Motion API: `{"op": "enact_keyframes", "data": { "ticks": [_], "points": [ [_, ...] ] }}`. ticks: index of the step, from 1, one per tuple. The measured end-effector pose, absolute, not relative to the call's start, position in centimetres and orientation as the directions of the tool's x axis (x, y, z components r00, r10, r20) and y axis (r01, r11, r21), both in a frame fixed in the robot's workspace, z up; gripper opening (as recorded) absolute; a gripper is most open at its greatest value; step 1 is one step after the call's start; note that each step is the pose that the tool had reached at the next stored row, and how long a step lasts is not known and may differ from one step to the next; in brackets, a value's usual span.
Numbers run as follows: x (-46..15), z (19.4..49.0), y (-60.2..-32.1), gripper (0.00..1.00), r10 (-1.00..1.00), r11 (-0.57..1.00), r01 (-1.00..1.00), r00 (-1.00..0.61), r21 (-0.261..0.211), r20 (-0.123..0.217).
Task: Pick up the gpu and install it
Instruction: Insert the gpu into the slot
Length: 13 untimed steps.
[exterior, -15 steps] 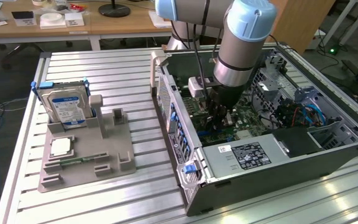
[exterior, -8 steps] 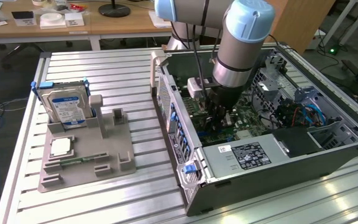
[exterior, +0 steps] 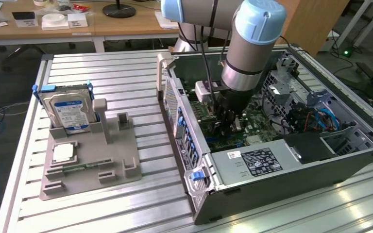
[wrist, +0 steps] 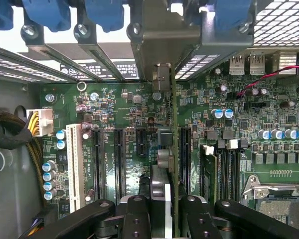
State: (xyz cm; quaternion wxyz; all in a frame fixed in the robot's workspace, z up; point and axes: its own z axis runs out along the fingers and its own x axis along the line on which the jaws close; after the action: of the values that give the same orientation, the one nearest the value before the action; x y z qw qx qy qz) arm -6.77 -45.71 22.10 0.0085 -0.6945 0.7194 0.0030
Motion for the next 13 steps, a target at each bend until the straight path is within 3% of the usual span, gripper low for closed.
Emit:
{"op": "enact_keyframes", "data": {
  "ticks": [13],
  "points": [
    [-6.77, 21.75, -45.71, 0.28, -0.999, 0.035, -0.999, -0.035, -0.008, -0.016]
  ]
}}
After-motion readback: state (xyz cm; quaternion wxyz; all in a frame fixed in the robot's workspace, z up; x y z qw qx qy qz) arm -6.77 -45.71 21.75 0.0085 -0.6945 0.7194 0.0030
